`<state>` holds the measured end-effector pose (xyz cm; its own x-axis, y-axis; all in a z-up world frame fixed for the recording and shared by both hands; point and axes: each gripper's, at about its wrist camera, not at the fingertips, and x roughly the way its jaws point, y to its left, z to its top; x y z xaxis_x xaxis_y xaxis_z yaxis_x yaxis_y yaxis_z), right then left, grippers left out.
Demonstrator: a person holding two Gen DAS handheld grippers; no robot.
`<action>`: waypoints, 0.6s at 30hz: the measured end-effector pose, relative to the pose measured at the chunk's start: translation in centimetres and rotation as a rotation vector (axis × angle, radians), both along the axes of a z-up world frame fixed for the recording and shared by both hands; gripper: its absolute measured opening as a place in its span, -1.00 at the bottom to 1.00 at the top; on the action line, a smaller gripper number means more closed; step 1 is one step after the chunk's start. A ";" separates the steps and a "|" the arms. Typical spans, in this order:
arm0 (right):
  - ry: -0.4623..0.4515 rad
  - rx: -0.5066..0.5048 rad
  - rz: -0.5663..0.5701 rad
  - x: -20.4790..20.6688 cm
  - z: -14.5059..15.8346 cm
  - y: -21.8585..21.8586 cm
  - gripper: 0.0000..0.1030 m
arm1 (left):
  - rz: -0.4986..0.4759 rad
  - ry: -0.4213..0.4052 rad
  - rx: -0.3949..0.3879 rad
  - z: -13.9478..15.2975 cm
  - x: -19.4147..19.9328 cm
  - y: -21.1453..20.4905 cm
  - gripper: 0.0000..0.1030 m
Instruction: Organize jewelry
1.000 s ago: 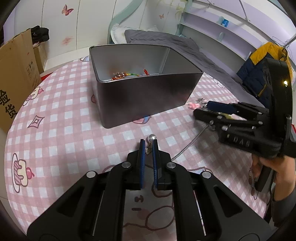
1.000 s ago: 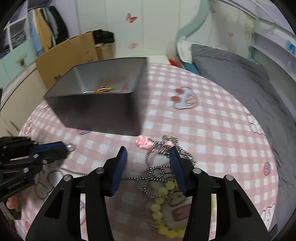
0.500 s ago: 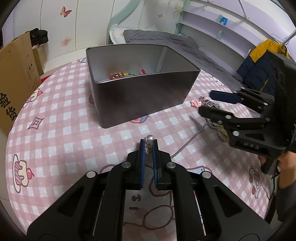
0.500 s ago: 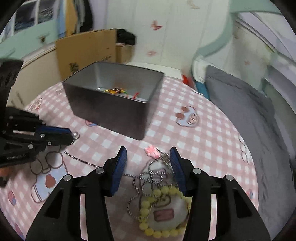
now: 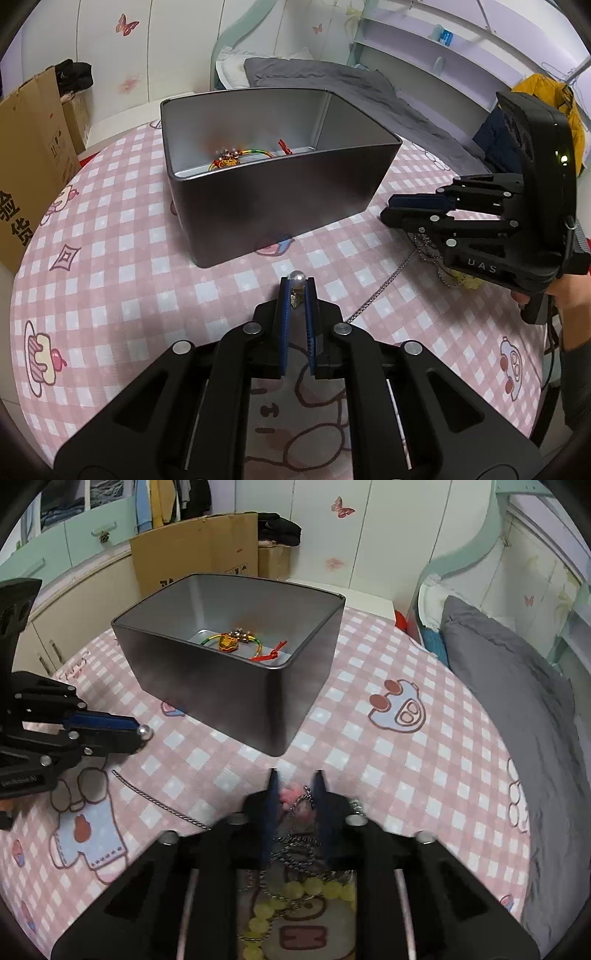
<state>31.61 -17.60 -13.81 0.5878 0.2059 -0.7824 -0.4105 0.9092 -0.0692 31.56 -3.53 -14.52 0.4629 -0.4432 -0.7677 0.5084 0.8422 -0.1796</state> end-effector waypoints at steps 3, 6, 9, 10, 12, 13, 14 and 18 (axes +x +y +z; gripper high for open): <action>0.007 0.040 -0.023 -0.3 0.5 -0.2 -0.81 | 0.005 0.028 -0.019 0.1 0.4 -0.1 -0.85; 0.016 0.155 -0.045 -0.5 1.8 -1.2 -0.82 | 0.008 0.047 -0.064 0.6 0.7 0.3 -0.85; 0.011 0.219 -0.041 -1.0 3.3 -1.5 -0.92 | -0.004 0.038 -0.115 1.6 0.5 1.0 -0.85; 0.015 0.243 -0.036 -1.2 3.8 -1.5 -0.92 | -0.007 0.037 -0.124 1.9 0.5 1.1 -0.85; -0.004 0.247 -0.035 -1.6 4.6 -1.3 -0.92 | -0.009 0.034 -0.141 2.4 0.3 1.4 -0.85; -0.003 0.249 -0.031 -1.7 4.8 -1.2 -0.92 | -0.010 0.031 -0.150 2.7 0.2 1.5 -0.85; -0.010 0.253 -0.030 -1.9 5.1 -1.1 -0.92 | -0.008 0.027 -0.153 2.9 0.1 1.6 -0.85; -0.016 0.282 -0.019 -2.3 5.7 -1.0 -0.92 | -0.007 0.028 -0.184 3.5 -0.2 2.1 -0.85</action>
